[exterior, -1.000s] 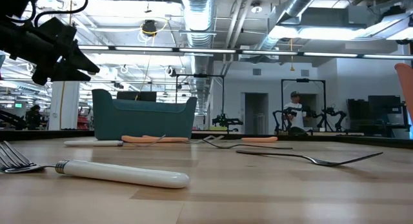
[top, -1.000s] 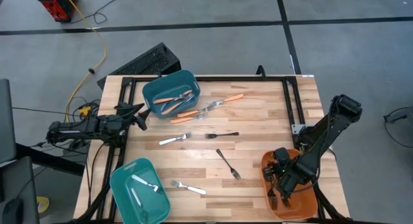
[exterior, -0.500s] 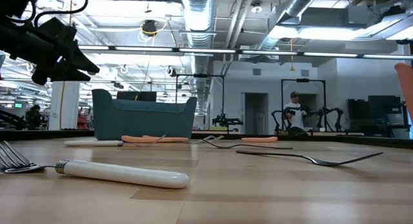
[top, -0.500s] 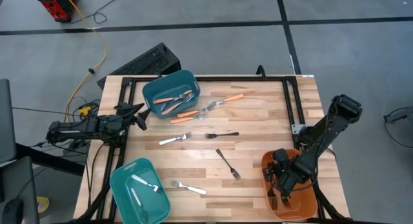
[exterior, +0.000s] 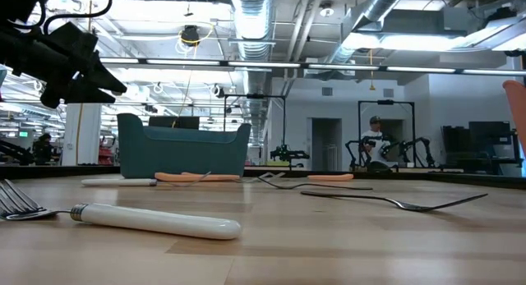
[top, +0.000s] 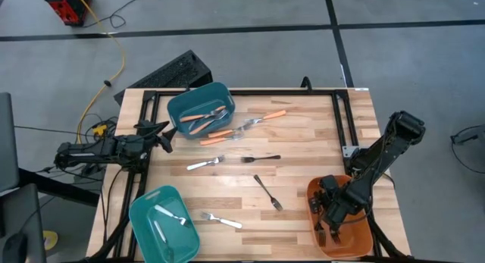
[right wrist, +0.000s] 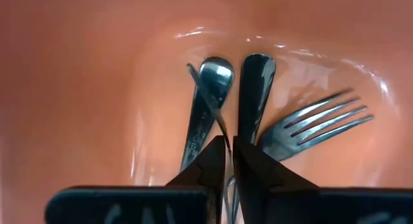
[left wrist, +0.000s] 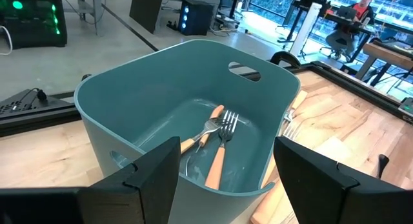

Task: Sort silverware by color (type)
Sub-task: Put the black fork into the orange bin

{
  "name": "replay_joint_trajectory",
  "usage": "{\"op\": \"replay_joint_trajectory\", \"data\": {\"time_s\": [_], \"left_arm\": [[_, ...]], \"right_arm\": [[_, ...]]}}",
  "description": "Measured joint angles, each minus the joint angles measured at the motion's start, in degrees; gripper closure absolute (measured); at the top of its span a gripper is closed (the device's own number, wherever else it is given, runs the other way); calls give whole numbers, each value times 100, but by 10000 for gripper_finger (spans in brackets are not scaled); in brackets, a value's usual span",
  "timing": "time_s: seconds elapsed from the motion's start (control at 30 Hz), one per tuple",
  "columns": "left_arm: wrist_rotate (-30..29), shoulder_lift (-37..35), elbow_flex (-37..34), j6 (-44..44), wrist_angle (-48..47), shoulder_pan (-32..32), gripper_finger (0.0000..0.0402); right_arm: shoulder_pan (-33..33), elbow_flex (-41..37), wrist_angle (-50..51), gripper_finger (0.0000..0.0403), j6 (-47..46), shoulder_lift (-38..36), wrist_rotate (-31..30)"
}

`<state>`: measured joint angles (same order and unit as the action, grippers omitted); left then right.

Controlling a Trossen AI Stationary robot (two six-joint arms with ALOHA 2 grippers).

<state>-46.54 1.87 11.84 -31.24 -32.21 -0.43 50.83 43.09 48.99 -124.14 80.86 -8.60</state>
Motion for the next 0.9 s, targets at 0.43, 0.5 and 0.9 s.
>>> {"op": "replay_joint_trajectory", "data": {"time_s": [0.43, 0.5, 0.9], "left_arm": [[1, 0, 0, 0, 0, -1, 167], [1, 0, 0, 0, 1, -2, 167], [2, 0, 0, 61, 2, 0, 167]], "right_arm": [[0, 0, -34, 331, 147, 0, 7], [0, 0, -41, 331, 162, 0, 7], [2, 48, -150, 330, 459, 2, 175]]}}
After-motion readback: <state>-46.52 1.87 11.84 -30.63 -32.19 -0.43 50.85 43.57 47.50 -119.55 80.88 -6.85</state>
